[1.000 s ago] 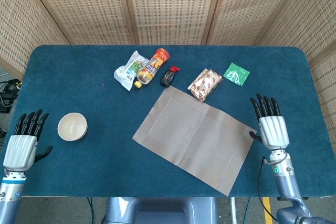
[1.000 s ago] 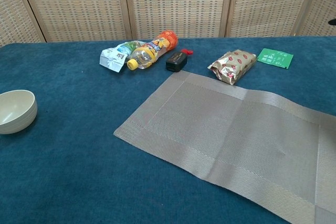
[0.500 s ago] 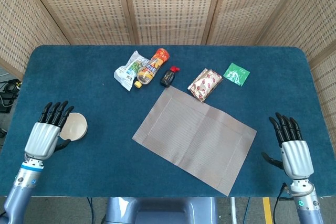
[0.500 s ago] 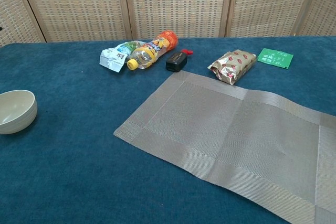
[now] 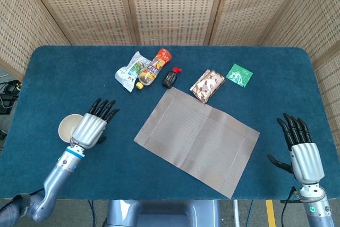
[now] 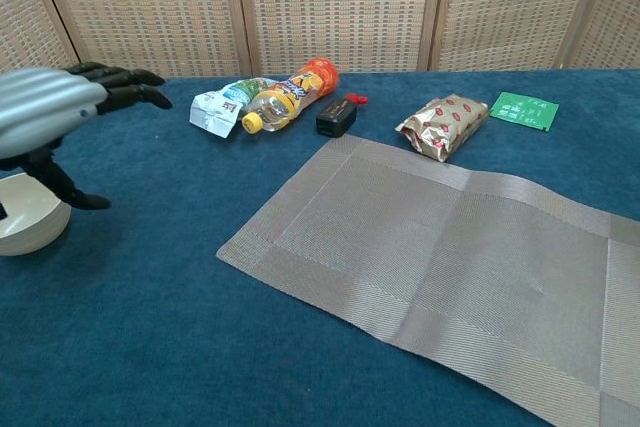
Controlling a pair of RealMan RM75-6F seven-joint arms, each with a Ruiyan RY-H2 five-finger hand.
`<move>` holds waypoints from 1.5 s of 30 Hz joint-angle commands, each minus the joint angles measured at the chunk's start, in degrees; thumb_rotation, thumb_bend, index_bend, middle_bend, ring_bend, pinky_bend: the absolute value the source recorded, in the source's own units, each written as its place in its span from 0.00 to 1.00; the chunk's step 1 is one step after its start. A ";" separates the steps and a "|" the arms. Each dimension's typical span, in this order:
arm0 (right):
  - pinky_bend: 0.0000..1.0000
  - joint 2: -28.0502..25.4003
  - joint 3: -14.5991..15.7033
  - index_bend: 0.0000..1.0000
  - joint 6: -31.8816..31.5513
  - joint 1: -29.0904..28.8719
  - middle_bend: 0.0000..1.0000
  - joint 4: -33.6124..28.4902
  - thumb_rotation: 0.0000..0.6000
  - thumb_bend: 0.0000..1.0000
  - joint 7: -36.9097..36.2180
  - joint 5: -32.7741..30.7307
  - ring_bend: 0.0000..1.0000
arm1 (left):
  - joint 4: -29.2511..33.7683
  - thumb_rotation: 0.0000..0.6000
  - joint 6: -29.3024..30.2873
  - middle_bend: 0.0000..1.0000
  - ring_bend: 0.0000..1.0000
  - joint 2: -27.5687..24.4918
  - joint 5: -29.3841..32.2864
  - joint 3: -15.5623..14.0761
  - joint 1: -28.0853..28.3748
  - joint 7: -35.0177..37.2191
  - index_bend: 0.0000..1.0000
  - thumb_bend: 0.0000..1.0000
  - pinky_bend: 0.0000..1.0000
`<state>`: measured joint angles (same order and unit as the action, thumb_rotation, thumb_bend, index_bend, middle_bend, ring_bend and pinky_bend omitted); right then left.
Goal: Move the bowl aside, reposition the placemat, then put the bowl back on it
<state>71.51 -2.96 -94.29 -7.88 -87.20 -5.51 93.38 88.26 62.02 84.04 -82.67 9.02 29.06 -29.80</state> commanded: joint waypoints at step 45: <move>0.00 -1.59 -2.38 0.04 2.89 -0.19 0.00 0.26 1.00 0.20 -6.31 -2.04 0.00 | -23.10 1.00 -3.52 0.00 0.00 23.28 1.11 -3.27 12.80 0.62 0.25 0.31 0.00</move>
<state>69.94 -5.35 -91.38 -8.08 -86.91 -11.81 91.31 65.26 57.96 107.09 -81.01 6.01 41.74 -29.75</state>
